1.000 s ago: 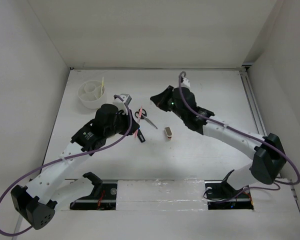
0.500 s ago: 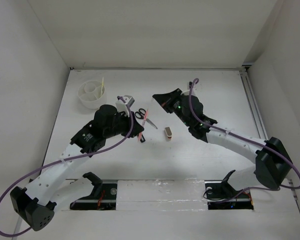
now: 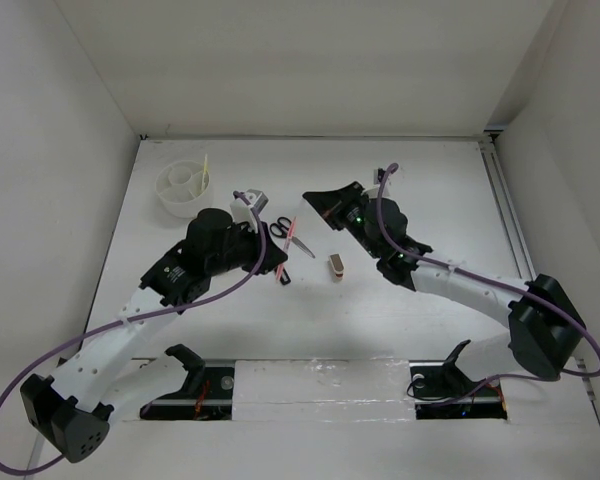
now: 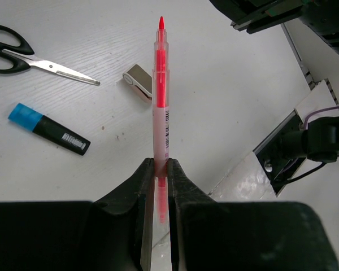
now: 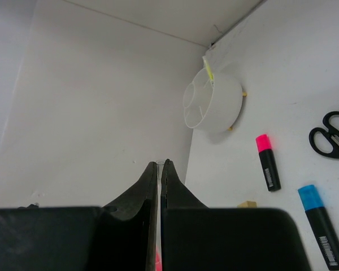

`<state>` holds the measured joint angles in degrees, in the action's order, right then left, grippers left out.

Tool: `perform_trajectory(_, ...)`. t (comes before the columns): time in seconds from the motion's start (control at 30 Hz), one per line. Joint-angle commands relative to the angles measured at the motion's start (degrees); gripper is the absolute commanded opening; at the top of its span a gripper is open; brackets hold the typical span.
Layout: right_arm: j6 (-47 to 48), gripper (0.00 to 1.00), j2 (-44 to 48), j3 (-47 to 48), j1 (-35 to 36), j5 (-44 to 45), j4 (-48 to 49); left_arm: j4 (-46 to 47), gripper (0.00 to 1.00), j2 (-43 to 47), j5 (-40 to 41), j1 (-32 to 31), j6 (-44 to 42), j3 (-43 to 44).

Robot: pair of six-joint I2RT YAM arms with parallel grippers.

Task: Sort the stationery into containers
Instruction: Close the pen cap on the pen.

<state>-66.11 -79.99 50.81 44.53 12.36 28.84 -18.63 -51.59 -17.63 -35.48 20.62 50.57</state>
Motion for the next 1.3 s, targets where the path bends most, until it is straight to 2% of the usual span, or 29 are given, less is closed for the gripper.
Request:
perform_trajectory(0.0,-0.34,0.0,1.94,0.52,0.91,-0.58,5.52,2.2,0.0,0.09,-0.83,0.59,-0.76,-0.29)
perform_trajectory(0.33,-1.39,0.0,2.47,-0.09,3.1,-1.12,6.14,2.2,0.0,0.09,-0.83,0.59,-0.76,-0.29)
perform_trajectory(0.67,-0.34,0.0,2.47,-1.15,3.1,-1.11,6.14,1.67,0.0,1.23,2.06,0.59,-0.76,-0.29)
perform_trajectory(1.27,1.24,0.0,0.62,0.43,3.1,-2.16,7.19,1.67,0.0,1.76,2.07,0.59,-0.76,-0.29)
